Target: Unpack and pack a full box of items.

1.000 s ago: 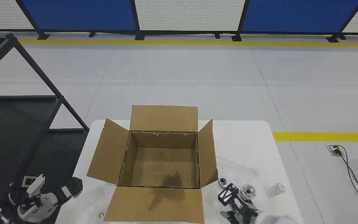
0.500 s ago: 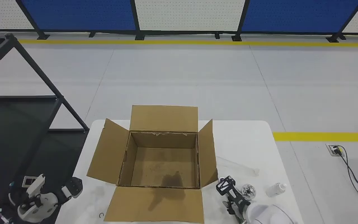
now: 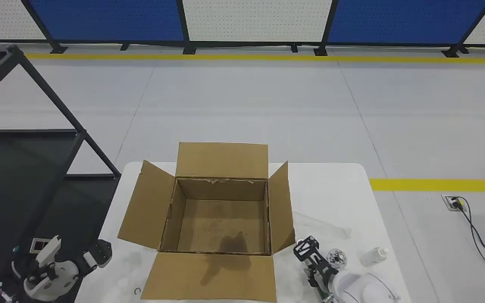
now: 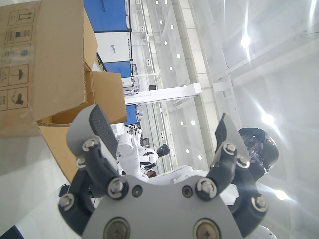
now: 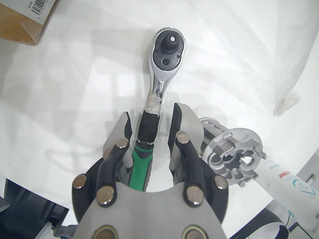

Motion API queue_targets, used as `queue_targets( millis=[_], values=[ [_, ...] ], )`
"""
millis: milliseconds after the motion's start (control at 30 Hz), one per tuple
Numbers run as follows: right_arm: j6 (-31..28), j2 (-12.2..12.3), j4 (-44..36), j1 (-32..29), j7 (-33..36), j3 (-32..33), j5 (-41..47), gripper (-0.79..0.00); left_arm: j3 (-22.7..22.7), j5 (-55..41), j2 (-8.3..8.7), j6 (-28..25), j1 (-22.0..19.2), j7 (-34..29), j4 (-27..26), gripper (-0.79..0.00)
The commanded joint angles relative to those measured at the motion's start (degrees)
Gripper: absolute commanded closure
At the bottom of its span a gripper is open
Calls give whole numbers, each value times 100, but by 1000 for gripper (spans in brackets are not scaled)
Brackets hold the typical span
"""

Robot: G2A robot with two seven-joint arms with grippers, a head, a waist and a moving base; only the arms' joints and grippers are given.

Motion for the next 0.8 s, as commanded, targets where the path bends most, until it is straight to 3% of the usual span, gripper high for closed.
queue_targets(
  millis=[0, 467, 533, 567, 633, 767],
  values=[
    [-10, -1, 0, -9, -3, -11, -13, -308, 0, 0, 0, 0, 0, 0, 0, -785],
    [7, -27, 194, 82, 84, -147, -165, -289, 0, 0, 0, 0, 0, 0, 0, -785],
    [20, -33, 242, 111, 104, -168, -185, -259, 0, 0, 0, 0, 0, 0, 0, -785],
    [24, -36, 263, 125, 109, -178, -187, -206, 0, 0, 0, 0, 0, 0, 0, -785],
    [31, -42, 284, 146, 116, -191, -187, -28, 0, 0, 0, 0, 0, 0, 0, -785],
    [64, -45, 216, 136, 83, -163, -170, 0, 0, 0, 0, 0, 0, 0, 0, -785]
  ],
)
